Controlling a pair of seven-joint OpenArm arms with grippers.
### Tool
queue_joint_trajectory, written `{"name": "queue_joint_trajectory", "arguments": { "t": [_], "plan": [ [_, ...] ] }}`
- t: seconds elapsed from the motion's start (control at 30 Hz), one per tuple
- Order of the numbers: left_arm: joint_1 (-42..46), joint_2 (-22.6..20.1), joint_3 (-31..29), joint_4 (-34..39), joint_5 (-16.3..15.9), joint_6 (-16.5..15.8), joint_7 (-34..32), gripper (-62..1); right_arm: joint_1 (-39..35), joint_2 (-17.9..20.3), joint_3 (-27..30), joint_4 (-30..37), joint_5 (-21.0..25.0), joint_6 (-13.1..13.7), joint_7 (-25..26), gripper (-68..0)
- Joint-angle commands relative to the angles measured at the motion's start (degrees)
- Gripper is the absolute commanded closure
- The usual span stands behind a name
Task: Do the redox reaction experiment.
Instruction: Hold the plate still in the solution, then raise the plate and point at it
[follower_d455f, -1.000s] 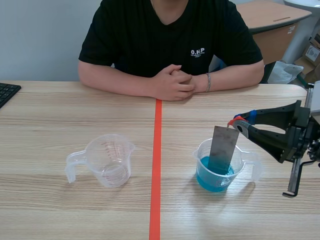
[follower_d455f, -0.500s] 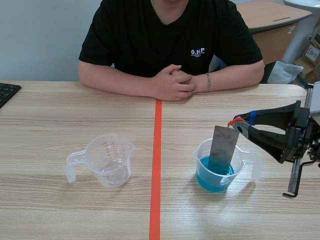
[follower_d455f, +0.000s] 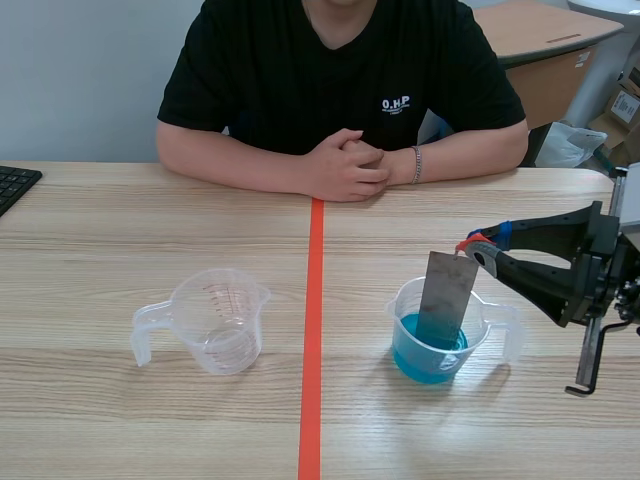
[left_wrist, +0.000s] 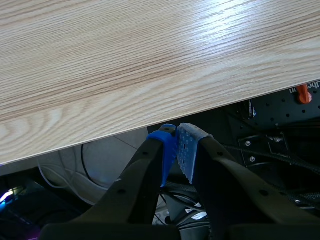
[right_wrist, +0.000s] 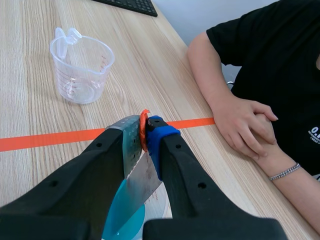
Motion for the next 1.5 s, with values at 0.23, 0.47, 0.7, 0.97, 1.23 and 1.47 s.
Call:
{"name": "queue_joint_trajectory", "arguments": {
  "t": [0.23,0.47,0.7,0.97,1.23,1.47],
  "plan": [
    [0.46,0.15,-0.13,0.55,-0.13,0.09,-0.57,-4.1,0.28,1.38,1.36,0.66,-0.24,0.66,-0.15,-1.5],
    [0.46,0.15,-0.13,0.55,-0.13,0.09,-0.55,-4.1,-0.94,4.96,2.38,4.07,0.66,1.36,0.72,-1.5],
    [0.48,0.15,-0.13,0.55,-0.13,0.09,-0.57,-4.1,-0.94,8.20,4.92,6.38,4.76,4.33,0.83,-1.5],
    [0.48,0.15,-0.13,0.55,-0.13,0.09,-0.55,-4.1,-0.94,11.30,6.58,7.28,9.75,8.17,0.83,-1.5],
    [0.48,0.15,-0.13,0.55,-0.13,0.09,-0.55,-4.1,-1.88,12.55,9.05,8.35,12.07,9.73,0.83,-1.5],
    [0.48,0.15,-0.13,0.55,-0.13,0.09,-0.57,-4.1,-8.33,12.52,16.00,13.35,12.04,10.10,0.81,-1.5]
  ]
}}
